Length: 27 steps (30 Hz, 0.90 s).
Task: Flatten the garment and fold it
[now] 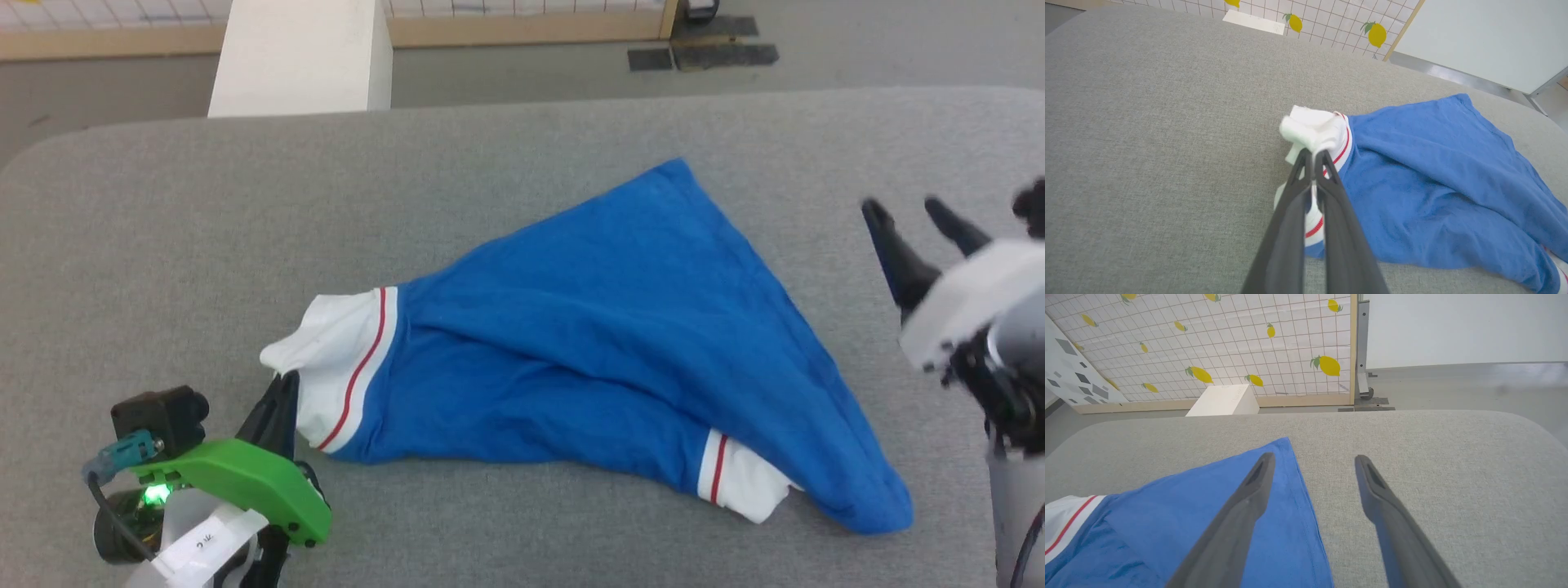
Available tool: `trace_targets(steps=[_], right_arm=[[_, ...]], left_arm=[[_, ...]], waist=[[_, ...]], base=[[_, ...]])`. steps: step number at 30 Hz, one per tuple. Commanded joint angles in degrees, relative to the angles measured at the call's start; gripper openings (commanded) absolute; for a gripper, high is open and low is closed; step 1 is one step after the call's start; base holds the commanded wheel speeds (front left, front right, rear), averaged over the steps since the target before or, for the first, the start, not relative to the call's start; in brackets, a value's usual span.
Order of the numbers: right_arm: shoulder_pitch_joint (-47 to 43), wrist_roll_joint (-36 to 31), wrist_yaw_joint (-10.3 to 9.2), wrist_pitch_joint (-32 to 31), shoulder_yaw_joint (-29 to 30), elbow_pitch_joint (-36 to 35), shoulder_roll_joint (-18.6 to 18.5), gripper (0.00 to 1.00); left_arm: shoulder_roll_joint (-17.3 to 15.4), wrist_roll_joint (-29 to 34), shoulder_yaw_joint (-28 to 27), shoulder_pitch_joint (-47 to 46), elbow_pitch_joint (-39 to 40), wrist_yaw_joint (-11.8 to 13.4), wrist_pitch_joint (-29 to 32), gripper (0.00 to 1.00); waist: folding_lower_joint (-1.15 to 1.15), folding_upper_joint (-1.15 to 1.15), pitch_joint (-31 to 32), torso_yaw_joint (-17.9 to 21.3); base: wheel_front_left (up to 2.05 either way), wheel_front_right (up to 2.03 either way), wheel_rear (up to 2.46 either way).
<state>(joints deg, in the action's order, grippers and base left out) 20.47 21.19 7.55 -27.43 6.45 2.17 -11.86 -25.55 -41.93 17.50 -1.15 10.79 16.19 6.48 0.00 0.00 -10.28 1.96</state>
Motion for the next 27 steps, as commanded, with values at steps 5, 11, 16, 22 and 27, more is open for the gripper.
trace_targets(steps=[5,11,16,22,27], right_arm=[[10.6,-2.1,-0.06,-1.0,-3.0,5.0,-1.2,1.0],[21.7,-4.2,-0.06,-7.9,-7.4,11.1,-3.3,1.0],[28.9,-5.9,-0.06,-17.5,-10.6,15.8,-5.1,1.0],[34.6,-8.3,-0.06,-29.8,-14.2,19.1,-6.5,1.0],[37.0,-10.2,-0.06,-36.7,-16.5,19.8,-7.0,1.0]], left_arm=[[-0.3,0.5,0.6,-2.8,1.4,-0.4,-0.2,0.0],[0.0,1.3,1.0,-5.5,3.0,-0.9,-0.8,0.0],[0.4,1.8,1.2,-7.6,4.4,-1.3,-1.5,0.0],[0.7,2.3,1.5,-9.2,5.8,-1.7,-2.3,0.0],[1.1,2.3,1.7,-10.0,6.1,-2.0,-2.8,0.0]], waist=[[0.0,0.0,-6.3,-3.7],[0.0,0.0,-12.2,-7.3],[0.0,0.0,-16.6,-9.9],[0.0,0.0,-20.7,-12.2],[0.0,0.0,-23.6,-13.2]], base=[[0.0,0.0,0.0],[0.0,0.0,0.0],[0.0,0.0,0.0],[0.0,0.0,0.0],[0.0,0.0,0.0]])
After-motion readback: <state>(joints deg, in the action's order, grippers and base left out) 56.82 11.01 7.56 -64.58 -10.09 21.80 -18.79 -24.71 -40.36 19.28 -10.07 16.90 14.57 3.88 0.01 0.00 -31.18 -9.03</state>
